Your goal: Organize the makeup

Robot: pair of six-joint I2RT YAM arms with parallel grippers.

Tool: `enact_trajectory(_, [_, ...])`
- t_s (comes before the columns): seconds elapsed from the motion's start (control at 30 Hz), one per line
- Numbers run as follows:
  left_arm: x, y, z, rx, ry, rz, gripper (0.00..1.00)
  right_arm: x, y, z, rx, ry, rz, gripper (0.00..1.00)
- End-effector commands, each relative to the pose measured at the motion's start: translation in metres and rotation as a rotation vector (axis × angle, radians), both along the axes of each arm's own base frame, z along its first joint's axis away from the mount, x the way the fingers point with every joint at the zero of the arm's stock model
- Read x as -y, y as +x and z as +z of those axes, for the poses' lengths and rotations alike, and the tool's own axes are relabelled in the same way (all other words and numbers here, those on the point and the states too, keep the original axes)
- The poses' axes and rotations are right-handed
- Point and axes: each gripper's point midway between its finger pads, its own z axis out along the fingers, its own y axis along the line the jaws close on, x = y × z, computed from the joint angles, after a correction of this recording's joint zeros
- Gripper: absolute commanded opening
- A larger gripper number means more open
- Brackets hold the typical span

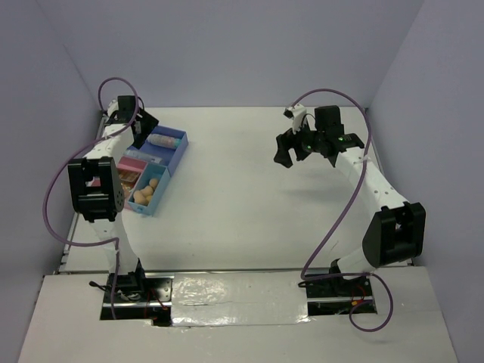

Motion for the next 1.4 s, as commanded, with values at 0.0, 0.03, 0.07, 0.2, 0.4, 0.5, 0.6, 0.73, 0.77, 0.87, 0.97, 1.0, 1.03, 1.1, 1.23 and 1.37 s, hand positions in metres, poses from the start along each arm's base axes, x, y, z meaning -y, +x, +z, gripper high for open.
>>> enact_trajectory(0.0, [-0.005,0.002,0.014,0.046,0.009,-0.006,0.85,-0.001,0.001,0.023,0.065,0.026,0.010,0.93])
enact_trajectory(0.03, [-0.005,0.001,0.018,0.051,0.015,-0.018,0.85,-0.001,0.002,0.023,0.067,0.026,0.009,0.93])
enact_trajectory(0.07, [-0.004,0.001,0.020,0.057,0.016,-0.035,0.86,0.000,0.002,0.024,0.070,0.024,0.005,0.93])
enact_trajectory(0.2, [0.007,-0.003,0.043,0.111,0.039,-0.146,0.86,0.005,0.002,0.030,0.091,0.025,-0.012,0.94])
enact_trajectory(0.4, [0.059,-0.040,0.101,0.368,0.085,-0.520,0.92,0.023,0.004,0.049,0.139,0.020,-0.070,1.00])
enact_trajectory(0.5, [0.089,-0.068,0.133,0.548,0.146,-0.682,0.99,0.041,0.009,0.066,0.167,0.014,-0.131,1.00])
enact_trajectory(0.6, [0.104,-0.097,0.150,0.644,0.196,-0.759,0.99,0.056,0.013,0.083,0.178,0.046,-0.199,0.99])
enact_trajectory(0.73, [0.125,-0.132,0.163,0.723,0.203,-0.863,0.99,0.084,0.014,0.109,0.195,0.143,-0.248,1.00])
enact_trajectory(0.77, [0.128,-0.137,0.164,0.734,0.208,-0.874,1.00,0.087,0.014,0.112,0.205,0.156,-0.250,1.00])
enact_trajectory(0.87, [0.136,-0.157,0.168,0.766,0.213,-0.906,0.99,0.104,0.015,0.116,0.206,0.176,-0.305,1.00])
enact_trajectory(0.97, [0.144,-0.171,0.169,0.781,0.207,-0.933,0.99,0.123,0.016,0.114,0.210,0.185,-0.376,1.00])
enact_trajectory(1.0, [0.148,-0.177,0.169,0.788,0.207,-0.942,0.99,0.129,0.014,0.113,0.213,0.188,-0.399,0.99])
enact_trajectory(1.03, [0.149,-0.179,0.169,0.792,0.208,-0.943,0.99,0.135,0.014,0.114,0.220,0.188,-0.425,1.00])
enact_trajectory(1.1, [0.149,-0.184,0.165,0.790,0.205,-0.932,0.99,0.148,0.011,0.117,0.227,0.196,-0.489,0.99])
enact_trajectory(1.23, [0.163,-0.191,0.161,0.815,0.176,-0.948,0.99,0.172,0.007,0.117,0.227,0.185,-0.654,1.00])
enact_trajectory(1.37, [0.175,-0.192,0.156,0.813,0.168,-0.957,0.99,0.179,-0.006,0.113,0.240,0.166,-0.698,0.99])
